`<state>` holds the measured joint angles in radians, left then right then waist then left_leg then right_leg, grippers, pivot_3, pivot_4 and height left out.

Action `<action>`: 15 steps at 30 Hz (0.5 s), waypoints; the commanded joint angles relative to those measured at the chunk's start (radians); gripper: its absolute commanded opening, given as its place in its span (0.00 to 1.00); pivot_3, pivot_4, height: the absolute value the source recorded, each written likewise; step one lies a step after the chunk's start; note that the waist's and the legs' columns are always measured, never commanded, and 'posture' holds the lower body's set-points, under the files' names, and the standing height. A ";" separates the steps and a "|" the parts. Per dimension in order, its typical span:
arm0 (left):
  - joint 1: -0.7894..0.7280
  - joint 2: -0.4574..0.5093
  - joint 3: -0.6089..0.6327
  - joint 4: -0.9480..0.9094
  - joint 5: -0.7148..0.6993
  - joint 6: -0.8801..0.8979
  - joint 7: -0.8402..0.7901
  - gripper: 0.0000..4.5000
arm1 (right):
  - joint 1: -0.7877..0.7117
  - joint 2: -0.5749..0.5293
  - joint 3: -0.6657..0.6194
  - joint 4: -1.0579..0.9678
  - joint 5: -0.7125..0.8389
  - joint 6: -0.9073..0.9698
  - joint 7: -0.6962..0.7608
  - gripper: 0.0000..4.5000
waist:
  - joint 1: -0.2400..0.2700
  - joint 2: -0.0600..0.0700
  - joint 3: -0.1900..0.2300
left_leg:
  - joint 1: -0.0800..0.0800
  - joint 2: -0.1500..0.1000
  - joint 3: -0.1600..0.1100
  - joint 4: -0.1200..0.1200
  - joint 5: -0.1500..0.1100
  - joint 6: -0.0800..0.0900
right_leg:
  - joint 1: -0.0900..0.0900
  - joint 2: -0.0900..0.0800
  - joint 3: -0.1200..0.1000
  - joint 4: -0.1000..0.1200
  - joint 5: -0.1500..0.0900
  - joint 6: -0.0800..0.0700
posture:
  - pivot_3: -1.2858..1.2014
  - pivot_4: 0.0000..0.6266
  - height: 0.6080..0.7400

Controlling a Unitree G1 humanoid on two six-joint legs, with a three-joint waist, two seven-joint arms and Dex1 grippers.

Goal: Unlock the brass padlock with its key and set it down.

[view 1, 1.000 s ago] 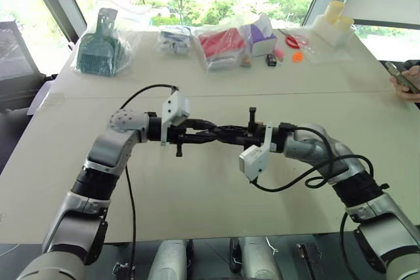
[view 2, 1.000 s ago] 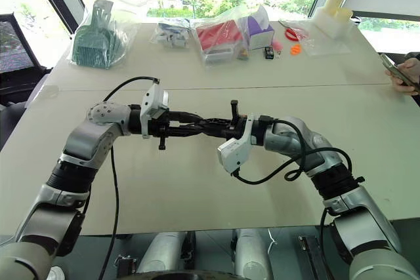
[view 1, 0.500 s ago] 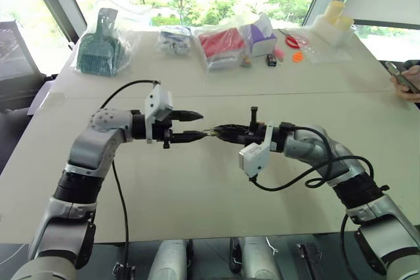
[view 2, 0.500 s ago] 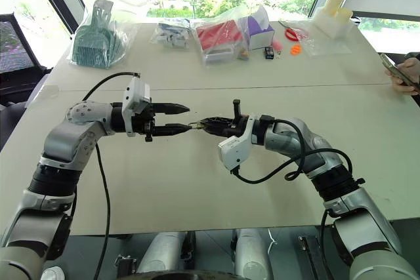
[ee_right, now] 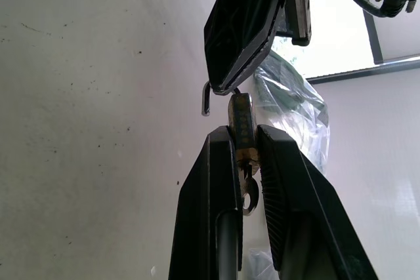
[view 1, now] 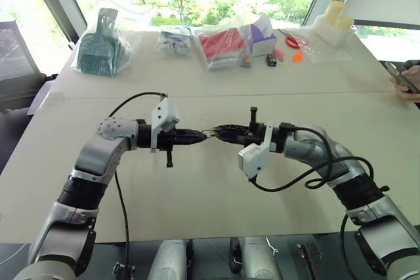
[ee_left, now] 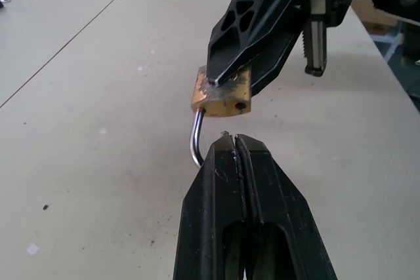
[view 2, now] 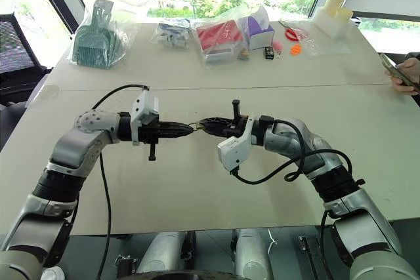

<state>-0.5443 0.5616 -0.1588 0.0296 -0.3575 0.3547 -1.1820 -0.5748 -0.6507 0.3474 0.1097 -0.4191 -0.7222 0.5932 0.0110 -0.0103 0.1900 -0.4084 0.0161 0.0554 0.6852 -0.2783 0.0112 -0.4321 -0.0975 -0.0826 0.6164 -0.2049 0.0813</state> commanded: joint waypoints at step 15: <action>0.011 -0.006 0.052 0.038 0.038 -0.073 0.057 0.00 | 0.037 -0.003 -0.015 -0.048 -0.013 0.044 -0.002 0.00 | 0.000 0.000 0.000 | 0.000 0.000 0.000 0.000 0.000 0.000 | 0.000 0.000 0.000 0.000 0.000 0.000 | 0.52 0.24 1.00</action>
<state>-0.5428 0.5411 -0.1375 0.1059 -0.3078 0.2790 -1.1279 -0.5375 -0.6504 0.3473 0.0746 -0.4248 -0.6827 0.5979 0.0105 -0.0103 0.1900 -0.4084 0.0163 0.0553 0.6852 -0.2783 0.0112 -0.4321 -0.0975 -0.0826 0.6164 -0.2049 0.0813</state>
